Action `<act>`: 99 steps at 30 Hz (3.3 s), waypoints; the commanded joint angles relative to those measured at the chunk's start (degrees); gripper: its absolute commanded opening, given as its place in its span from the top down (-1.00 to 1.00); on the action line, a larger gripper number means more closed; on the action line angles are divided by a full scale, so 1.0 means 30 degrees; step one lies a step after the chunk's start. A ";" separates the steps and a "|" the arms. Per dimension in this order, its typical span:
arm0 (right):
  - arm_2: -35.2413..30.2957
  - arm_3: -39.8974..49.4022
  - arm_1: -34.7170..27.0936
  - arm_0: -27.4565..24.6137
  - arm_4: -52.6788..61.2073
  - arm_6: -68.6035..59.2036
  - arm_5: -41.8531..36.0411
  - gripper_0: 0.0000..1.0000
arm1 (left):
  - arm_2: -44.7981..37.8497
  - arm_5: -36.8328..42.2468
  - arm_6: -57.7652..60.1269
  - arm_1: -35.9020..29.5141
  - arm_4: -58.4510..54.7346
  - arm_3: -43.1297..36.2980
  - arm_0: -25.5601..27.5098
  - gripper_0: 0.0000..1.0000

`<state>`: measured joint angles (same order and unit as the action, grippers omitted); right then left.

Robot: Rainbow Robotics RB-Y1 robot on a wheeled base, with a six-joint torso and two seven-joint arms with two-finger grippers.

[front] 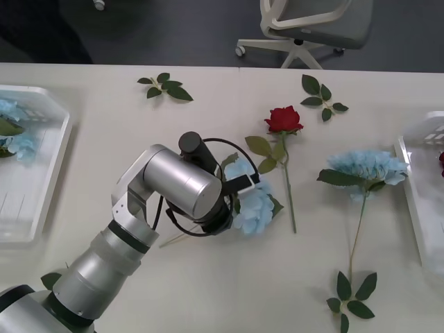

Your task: Put the red flowers into the right box and the blue flowers into the left box

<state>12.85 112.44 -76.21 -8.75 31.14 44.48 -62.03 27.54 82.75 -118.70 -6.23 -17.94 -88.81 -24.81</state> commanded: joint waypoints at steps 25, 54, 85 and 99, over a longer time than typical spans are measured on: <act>0.0288 0.8603 0.0795 0.1658 -0.0741 0.5094 -0.7389 -0.67 | -0.2883 0.0367 0.1013 -0.1527 -0.2428 -0.5174 0.0213 1.00; 1.0542 -0.0479 0.5599 1.0037 -0.0507 -0.5248 -0.1442 -0.67 | -1.8996 0.4000 1.0095 -0.6068 -0.7936 -1.5369 0.6775 1.00; 1.0542 -0.2706 0.6654 1.0505 -0.2294 -0.5395 -0.1413 0.26 | -2.2482 -0.3617 0.7663 -0.8910 -0.7409 -0.5261 0.6688 1.00; 0.9839 -0.2296 0.6273 1.0798 -0.2089 -0.4867 -0.1471 1.00 | -2.2013 -0.6957 0.5554 -0.8880 -0.6383 -0.1570 0.6688 1.00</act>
<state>44.39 103.71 -57.41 21.75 24.65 30.12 -66.34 -39.46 63.51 -99.98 -31.41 -37.82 -93.54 -3.71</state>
